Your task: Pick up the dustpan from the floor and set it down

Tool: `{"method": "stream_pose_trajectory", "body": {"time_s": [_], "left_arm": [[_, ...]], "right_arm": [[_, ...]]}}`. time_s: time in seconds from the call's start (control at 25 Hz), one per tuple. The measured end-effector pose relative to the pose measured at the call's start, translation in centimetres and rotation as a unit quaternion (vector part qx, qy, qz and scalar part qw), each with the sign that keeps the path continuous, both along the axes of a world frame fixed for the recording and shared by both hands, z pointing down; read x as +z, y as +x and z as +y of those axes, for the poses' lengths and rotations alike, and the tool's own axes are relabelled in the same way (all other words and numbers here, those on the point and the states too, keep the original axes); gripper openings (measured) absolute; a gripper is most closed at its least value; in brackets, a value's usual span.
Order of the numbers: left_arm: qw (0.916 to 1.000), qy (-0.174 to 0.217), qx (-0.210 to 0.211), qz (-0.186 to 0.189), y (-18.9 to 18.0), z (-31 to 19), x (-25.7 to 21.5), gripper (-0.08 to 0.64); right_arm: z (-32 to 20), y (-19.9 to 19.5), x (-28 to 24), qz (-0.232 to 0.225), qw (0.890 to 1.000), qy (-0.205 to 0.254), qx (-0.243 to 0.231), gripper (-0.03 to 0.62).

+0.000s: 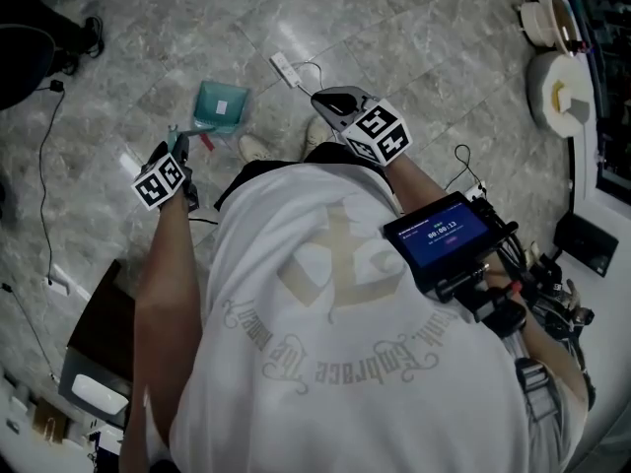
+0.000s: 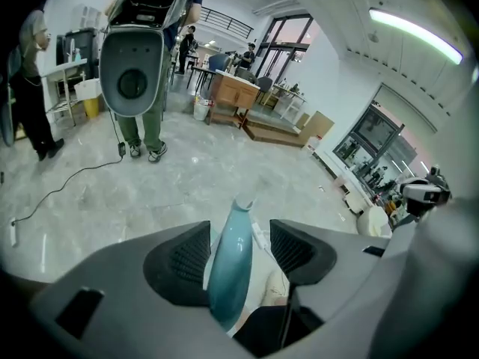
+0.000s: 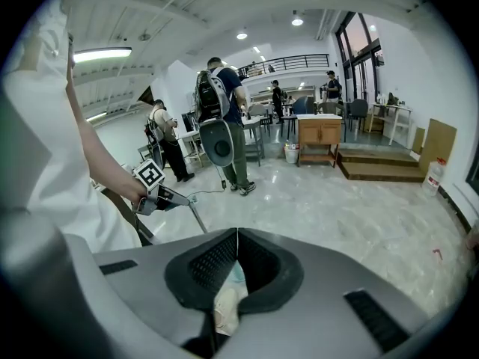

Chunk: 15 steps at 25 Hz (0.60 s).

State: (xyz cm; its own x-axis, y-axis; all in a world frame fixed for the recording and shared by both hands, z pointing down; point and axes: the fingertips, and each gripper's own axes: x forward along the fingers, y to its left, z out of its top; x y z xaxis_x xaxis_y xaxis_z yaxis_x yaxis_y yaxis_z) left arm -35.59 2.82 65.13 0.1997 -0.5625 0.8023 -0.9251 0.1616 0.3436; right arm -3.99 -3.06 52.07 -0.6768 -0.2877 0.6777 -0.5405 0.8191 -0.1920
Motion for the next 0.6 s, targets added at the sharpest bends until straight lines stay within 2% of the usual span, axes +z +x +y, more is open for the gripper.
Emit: {"method": "stream_pose_trajectory", "body": {"time_s": [0.12,0.24,0.36,0.6], "left_arm": [[0.9999,0.01,-0.003,-0.011,-0.6,-1.5,-1.7,0.245],[0.9991,0.031,-0.017,-0.022,-1.4,0.3,-2.7,0.245],[0.9976,0.053,-0.027,-0.035,-1.1,0.4,-4.1,0.245],[0.9908,0.105,-0.05,-0.07,-1.1,1.5,-9.2,0.244]], "right_arm": [[-2.0,-1.1,-0.6,-0.012,1.0,0.002,-0.015,0.017],[-0.8,-1.8,-0.6,-0.025,0.999,0.009,-0.026,0.017],[-2.0,-1.6,-0.6,-0.037,0.999,0.012,-0.033,0.017],[-3.8,-3.1,-2.4,-0.067,0.994,0.036,-0.072,0.017]]}}
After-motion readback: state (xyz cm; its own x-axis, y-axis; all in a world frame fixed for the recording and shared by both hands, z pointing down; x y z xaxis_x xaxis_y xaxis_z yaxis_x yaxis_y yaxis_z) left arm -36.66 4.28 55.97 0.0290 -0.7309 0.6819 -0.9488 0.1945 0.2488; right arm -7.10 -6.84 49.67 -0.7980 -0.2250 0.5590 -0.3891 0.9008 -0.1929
